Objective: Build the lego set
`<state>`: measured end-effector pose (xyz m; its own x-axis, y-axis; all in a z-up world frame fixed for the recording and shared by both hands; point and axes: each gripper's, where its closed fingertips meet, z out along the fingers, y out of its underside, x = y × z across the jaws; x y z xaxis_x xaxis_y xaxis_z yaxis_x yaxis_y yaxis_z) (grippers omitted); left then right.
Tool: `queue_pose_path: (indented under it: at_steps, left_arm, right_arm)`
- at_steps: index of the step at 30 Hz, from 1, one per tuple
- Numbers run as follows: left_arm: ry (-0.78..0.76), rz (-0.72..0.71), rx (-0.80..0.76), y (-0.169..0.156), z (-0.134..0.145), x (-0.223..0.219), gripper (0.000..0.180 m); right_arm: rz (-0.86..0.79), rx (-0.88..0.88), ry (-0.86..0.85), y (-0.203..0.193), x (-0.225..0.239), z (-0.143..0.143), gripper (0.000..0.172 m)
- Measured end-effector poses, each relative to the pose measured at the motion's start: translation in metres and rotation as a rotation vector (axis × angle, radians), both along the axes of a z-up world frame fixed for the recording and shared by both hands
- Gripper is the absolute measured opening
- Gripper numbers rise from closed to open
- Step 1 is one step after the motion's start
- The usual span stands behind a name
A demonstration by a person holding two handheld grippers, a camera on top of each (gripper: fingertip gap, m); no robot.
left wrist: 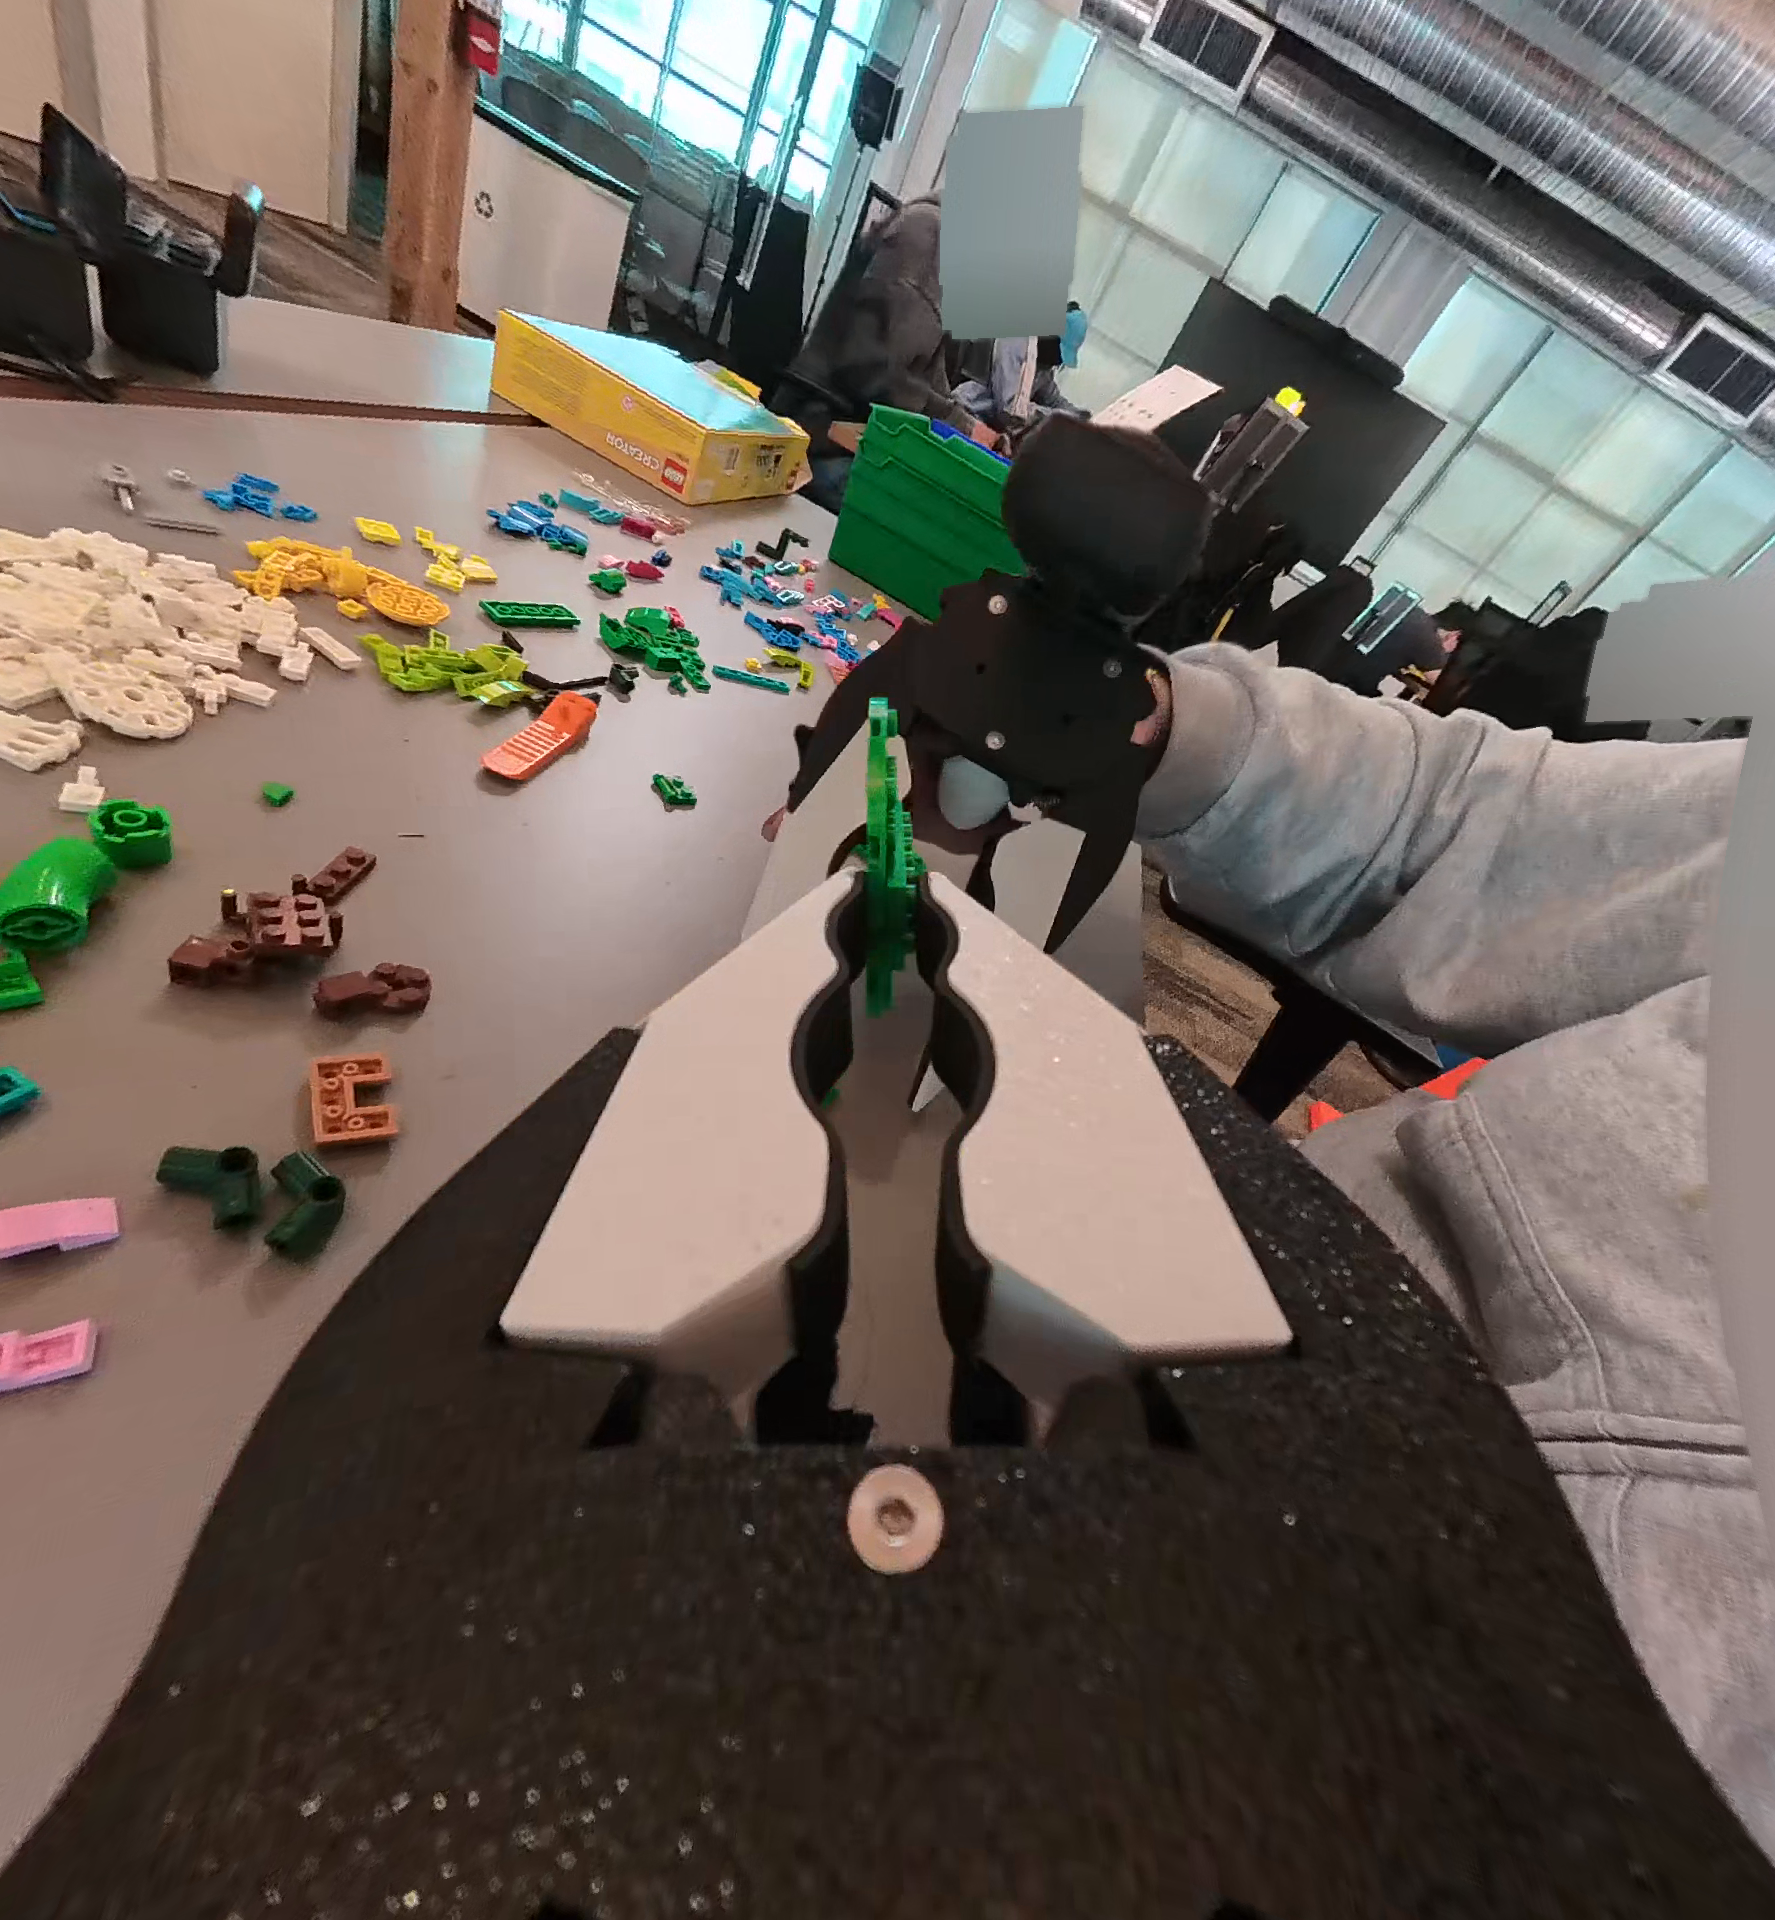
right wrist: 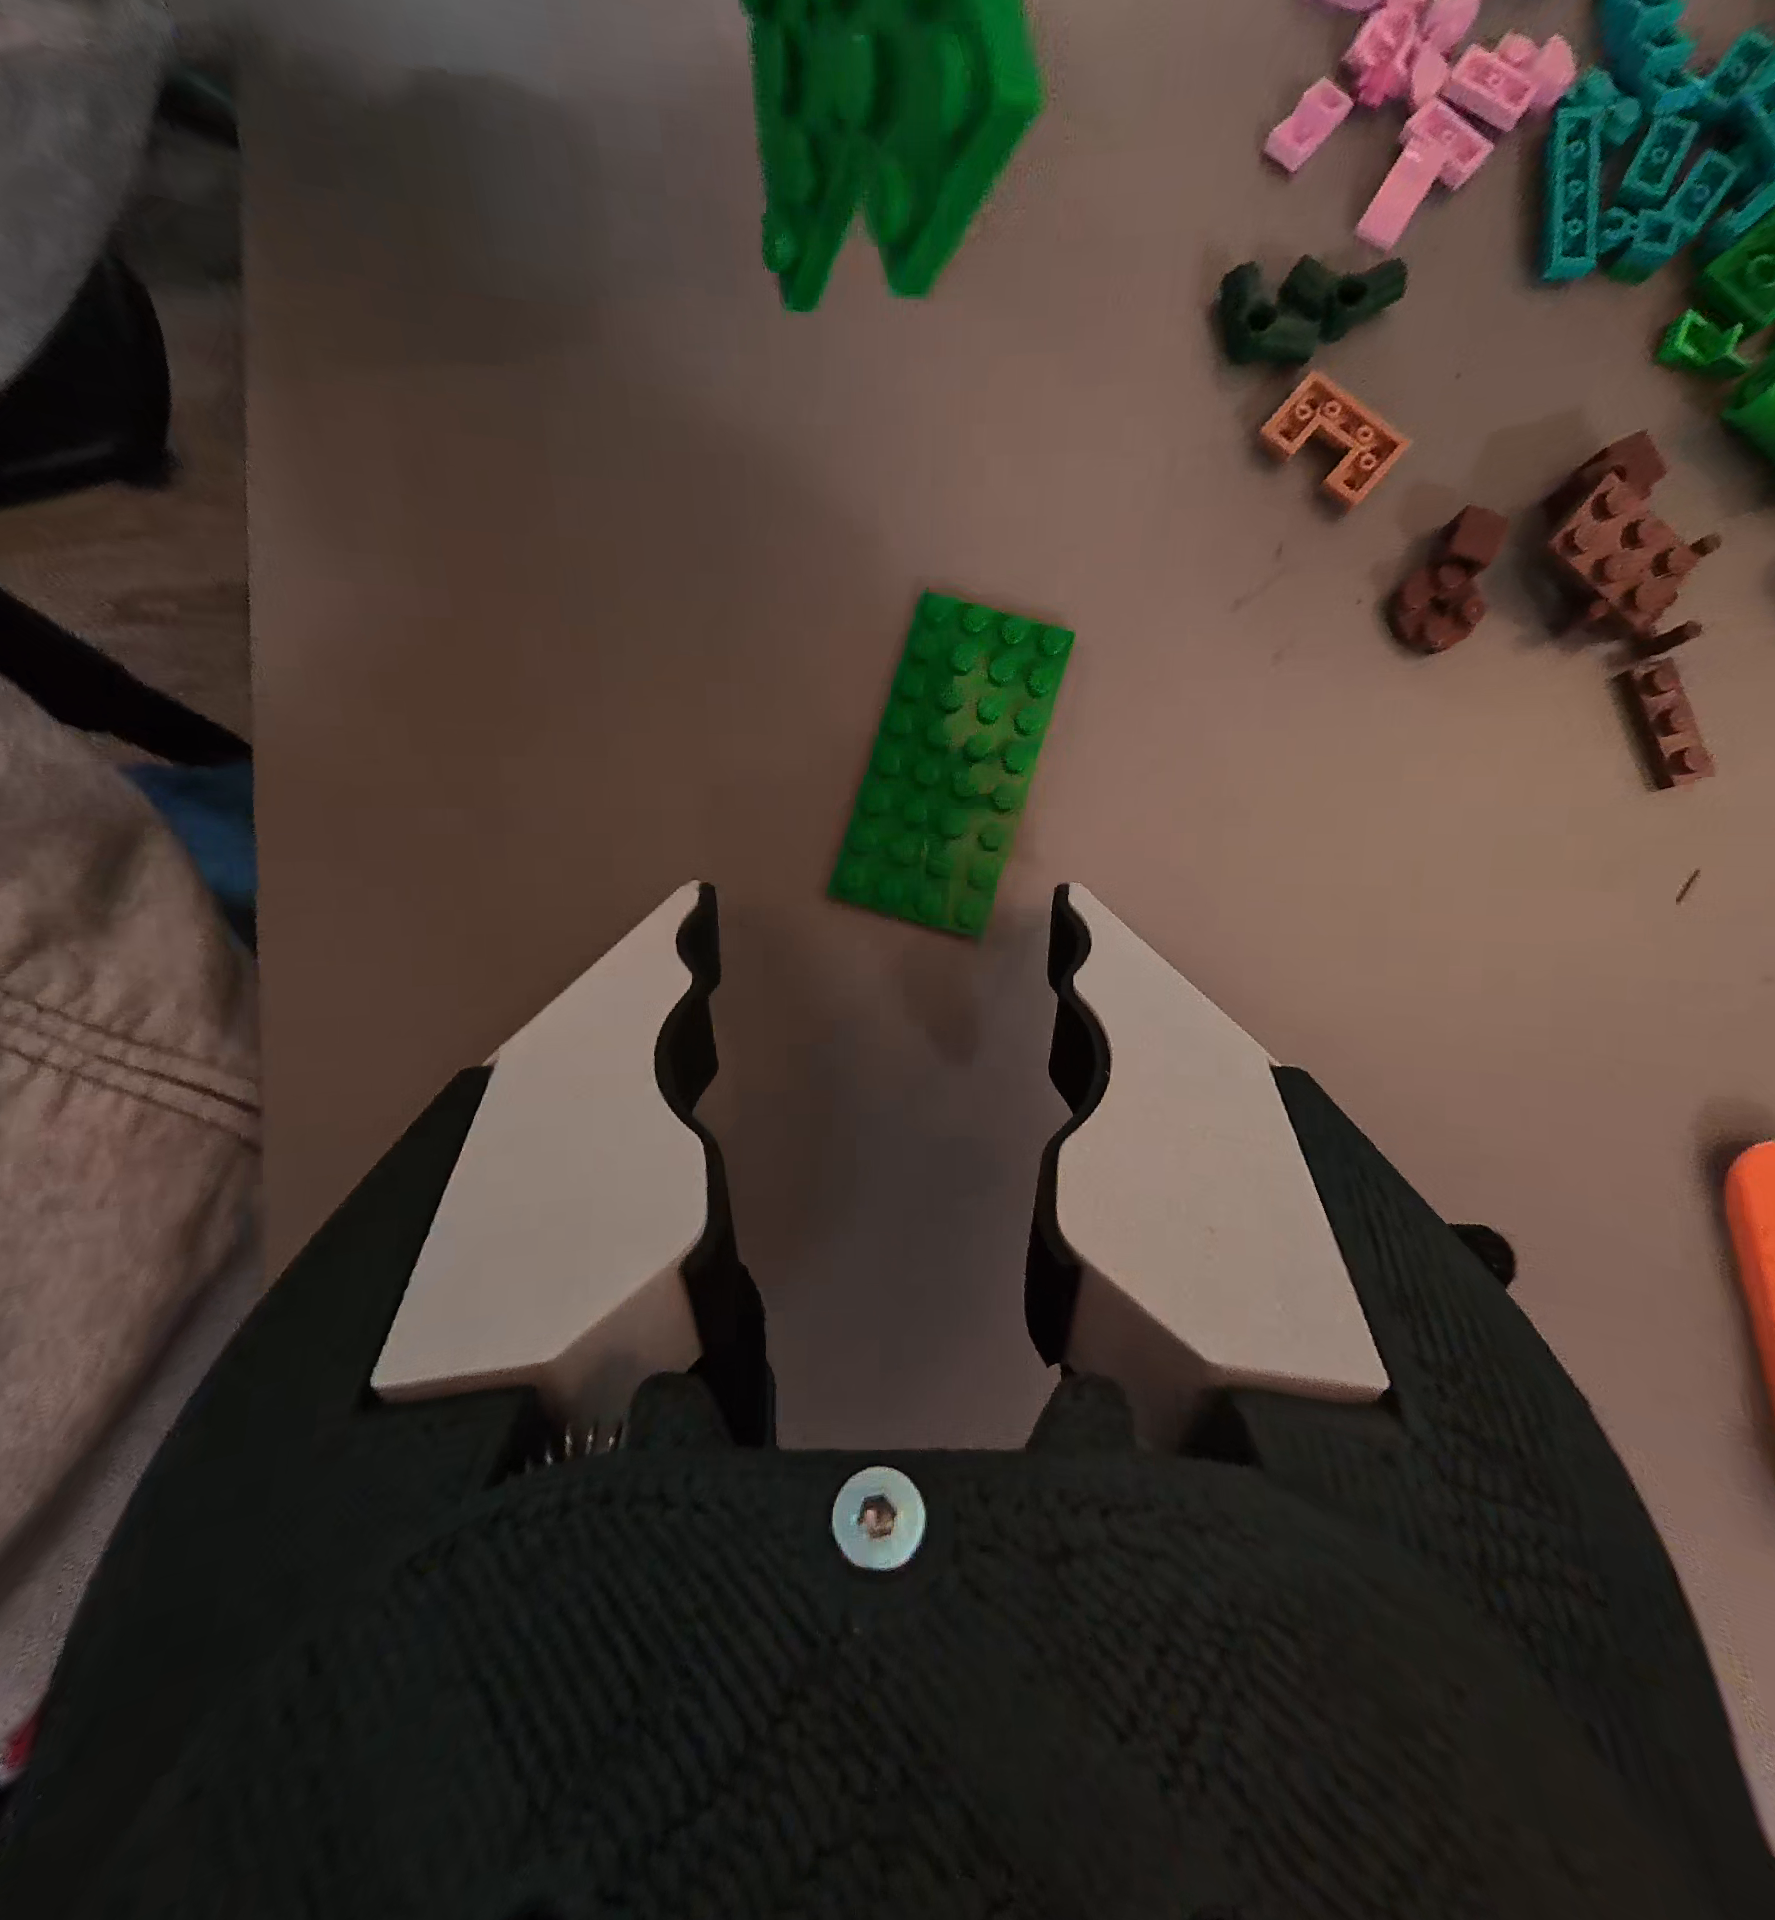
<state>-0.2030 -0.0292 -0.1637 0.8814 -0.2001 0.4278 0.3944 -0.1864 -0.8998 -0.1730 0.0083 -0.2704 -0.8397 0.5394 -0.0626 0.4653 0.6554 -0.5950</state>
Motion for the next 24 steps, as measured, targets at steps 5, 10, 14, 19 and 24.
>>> queue_pose_path:
  at_steps: [5,10,14,19,24]
  left_arm:
    - [-0.023,-0.002,0.000,-0.003,-0.001,-0.002,0.005]
    - [-0.052,-0.005,-0.039,-0.005,-0.008,-0.005,0.005]
    - [-0.022,-0.027,-0.050,-0.006,-0.012,-0.001,0.005]
    - [0.032,-0.076,-0.059,-0.007,-0.017,0.007,0.005]
    - [0.100,-0.162,-0.064,-0.006,-0.022,0.023,0.005]
  right_arm:
    - [-0.060,0.002,-0.043,0.000,-0.011,-0.005,0.056]
    - [-0.040,0.068,-0.059,0.000,-0.012,-0.004,0.054]
    - [0.032,-0.081,0.018,-0.016,-0.009,0.024,0.054]
    - [0.061,-0.388,0.072,-0.035,-0.003,0.075,0.039]
    - [0.086,-0.353,0.123,-0.039,-0.002,0.076,0.023]
